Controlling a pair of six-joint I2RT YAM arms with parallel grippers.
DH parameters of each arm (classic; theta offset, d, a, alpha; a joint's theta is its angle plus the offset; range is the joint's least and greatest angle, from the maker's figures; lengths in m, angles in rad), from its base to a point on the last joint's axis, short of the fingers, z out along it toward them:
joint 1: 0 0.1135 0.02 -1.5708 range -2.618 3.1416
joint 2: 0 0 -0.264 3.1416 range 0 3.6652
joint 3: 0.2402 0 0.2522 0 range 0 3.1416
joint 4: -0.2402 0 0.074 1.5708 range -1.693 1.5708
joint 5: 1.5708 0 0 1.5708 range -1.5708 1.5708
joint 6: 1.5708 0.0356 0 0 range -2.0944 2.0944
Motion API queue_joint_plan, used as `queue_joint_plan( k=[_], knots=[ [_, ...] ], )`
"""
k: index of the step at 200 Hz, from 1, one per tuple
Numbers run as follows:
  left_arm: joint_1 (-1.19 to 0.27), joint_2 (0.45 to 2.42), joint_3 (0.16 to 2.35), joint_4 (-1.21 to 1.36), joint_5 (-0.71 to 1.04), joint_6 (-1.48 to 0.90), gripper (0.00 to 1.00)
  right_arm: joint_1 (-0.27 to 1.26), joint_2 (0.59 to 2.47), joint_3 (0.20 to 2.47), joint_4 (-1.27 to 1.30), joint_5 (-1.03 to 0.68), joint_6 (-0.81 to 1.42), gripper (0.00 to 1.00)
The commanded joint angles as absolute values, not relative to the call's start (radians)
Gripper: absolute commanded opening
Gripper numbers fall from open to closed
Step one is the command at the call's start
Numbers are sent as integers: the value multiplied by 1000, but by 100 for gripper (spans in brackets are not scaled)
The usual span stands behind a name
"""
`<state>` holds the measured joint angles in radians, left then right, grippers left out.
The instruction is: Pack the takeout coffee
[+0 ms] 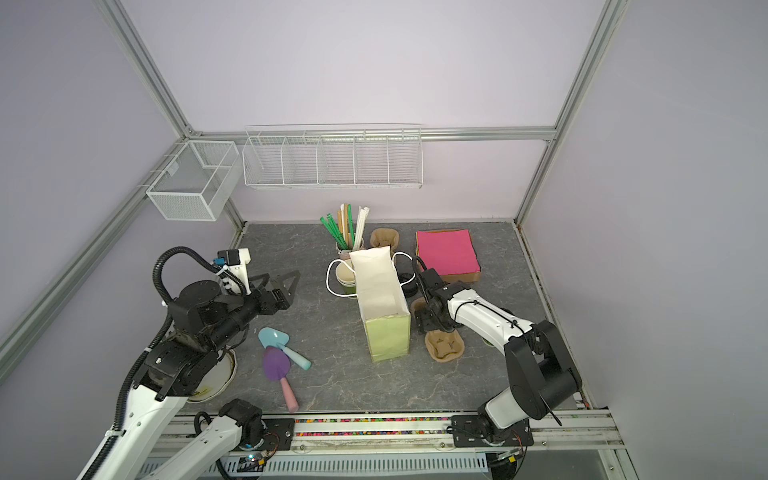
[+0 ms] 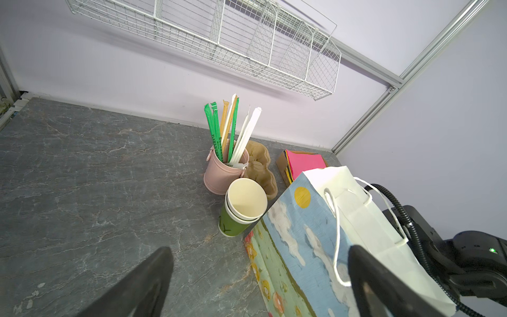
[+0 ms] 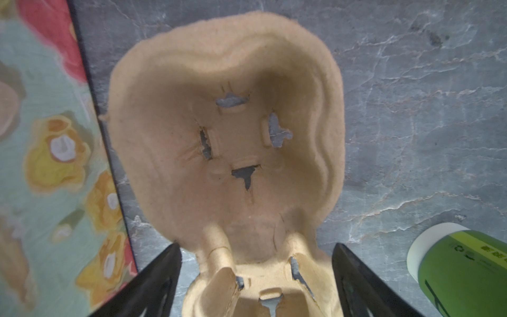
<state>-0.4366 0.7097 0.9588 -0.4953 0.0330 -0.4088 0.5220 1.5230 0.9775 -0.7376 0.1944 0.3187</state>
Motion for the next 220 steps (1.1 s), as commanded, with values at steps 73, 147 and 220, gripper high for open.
queue_joint_plan(
  k=[73, 147, 220],
  knots=[
    [-432, 707, 946, -481, 28, -386, 99, 531, 1574, 974, -726, 209, 279, 89],
    [-432, 704, 946, -479, 26, -383, 99, 532, 1503, 977, -749, 225, 300, 88],
    [-432, 708, 949, -475, 26, -380, 99, 535, 1419, 963, -773, 198, 321, 89]
  ],
)
